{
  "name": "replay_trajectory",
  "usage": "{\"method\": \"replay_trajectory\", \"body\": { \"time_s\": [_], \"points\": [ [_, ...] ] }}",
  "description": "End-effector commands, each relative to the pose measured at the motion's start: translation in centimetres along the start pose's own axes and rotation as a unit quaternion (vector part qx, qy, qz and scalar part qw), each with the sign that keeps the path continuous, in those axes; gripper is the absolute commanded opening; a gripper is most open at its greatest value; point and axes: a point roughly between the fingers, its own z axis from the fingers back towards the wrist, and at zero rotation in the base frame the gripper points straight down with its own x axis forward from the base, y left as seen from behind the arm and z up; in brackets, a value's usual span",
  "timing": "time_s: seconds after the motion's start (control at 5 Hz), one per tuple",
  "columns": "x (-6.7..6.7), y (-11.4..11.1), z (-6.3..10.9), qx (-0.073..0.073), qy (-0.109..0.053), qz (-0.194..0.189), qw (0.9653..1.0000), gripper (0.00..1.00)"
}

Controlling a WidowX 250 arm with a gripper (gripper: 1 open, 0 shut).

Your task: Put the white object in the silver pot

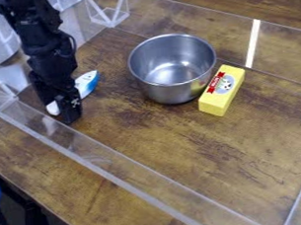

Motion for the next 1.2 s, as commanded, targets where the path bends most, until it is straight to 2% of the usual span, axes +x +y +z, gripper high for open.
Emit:
{"method": "replay_trajectory", "body": {
  "time_s": [0.0, 0.4, 0.6, 0.8, 1.0],
  "points": [
    [0.0, 0.7, 0.8, 0.005, -0.017, 0.01, 0.9998, 0.0],
    [0.1, 0.2, 2.6, -0.004, -0.026, 0.023, 0.9994, 0.0],
    [0.6, 0.1, 4.2, -0.003, -0.027, 0.032, 0.9991, 0.0],
    [1.2, -0.4, 6.6, 0.002, -0.032, 0.04, 0.9987, 0.0],
    [1.1, -0.8, 4.3, -0.005, -0.016, 0.034, 0.9993, 0.0]
  ]
}}
